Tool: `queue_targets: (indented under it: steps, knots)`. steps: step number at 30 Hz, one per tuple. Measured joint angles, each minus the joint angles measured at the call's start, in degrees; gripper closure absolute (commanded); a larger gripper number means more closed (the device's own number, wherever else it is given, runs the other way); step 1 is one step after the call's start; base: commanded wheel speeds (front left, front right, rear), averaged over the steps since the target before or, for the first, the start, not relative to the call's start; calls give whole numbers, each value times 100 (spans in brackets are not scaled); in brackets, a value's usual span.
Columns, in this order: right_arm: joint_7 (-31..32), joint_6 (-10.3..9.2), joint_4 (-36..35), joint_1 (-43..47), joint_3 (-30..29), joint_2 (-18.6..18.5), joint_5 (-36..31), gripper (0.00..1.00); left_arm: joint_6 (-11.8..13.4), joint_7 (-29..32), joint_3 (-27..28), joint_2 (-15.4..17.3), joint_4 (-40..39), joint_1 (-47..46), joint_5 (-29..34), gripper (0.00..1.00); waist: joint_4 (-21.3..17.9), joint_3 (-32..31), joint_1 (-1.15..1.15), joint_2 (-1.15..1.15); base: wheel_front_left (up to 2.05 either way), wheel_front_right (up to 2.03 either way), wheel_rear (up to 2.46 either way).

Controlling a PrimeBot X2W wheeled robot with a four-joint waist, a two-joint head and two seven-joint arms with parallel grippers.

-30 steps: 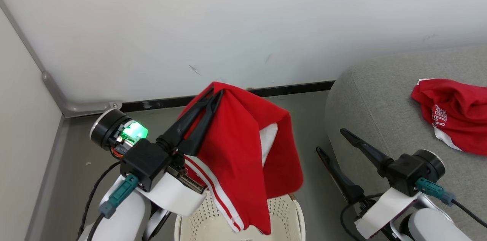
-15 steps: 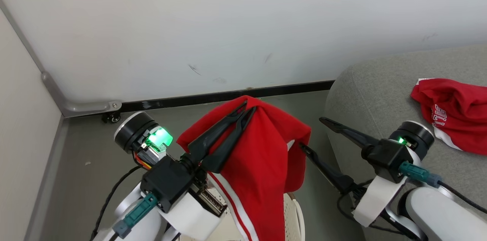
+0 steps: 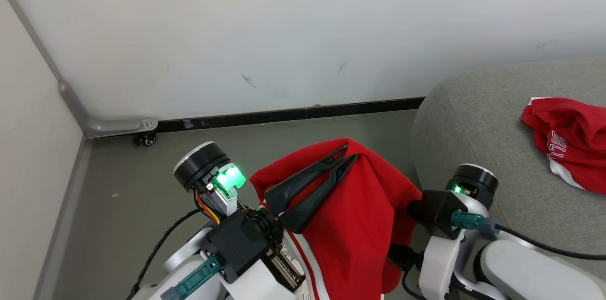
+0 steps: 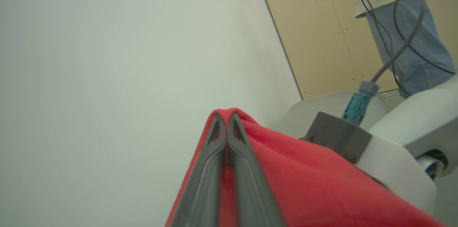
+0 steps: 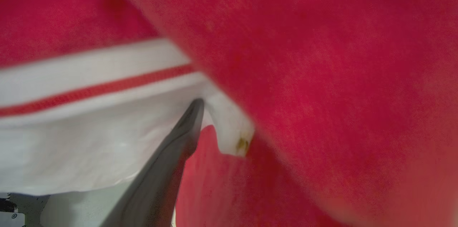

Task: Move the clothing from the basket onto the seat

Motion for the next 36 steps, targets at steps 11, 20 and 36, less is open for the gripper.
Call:
queue_targets:
  steps: [11, 20, 36]
  knots:
    - [-2, 0, -140, -450, 623, -210, 450, 87, 0, 0, 49, 41, 290, -95, -312, 100, 73, 53, 0, 0, 0, 0, 0]
    - [-154, 0, -151, -569, 809, -431, 634, 100, 0, 0, 240, 91, 678, -93, -509, 100, -24, 73, 0, 0, 0, 0, 0]
    - [-581, 0, -354, -645, 872, -477, 1239, 100, 0, 0, 470, 91, 1308, -68, -765, 91, -303, 128, 0, 0, 0, 0, 0]
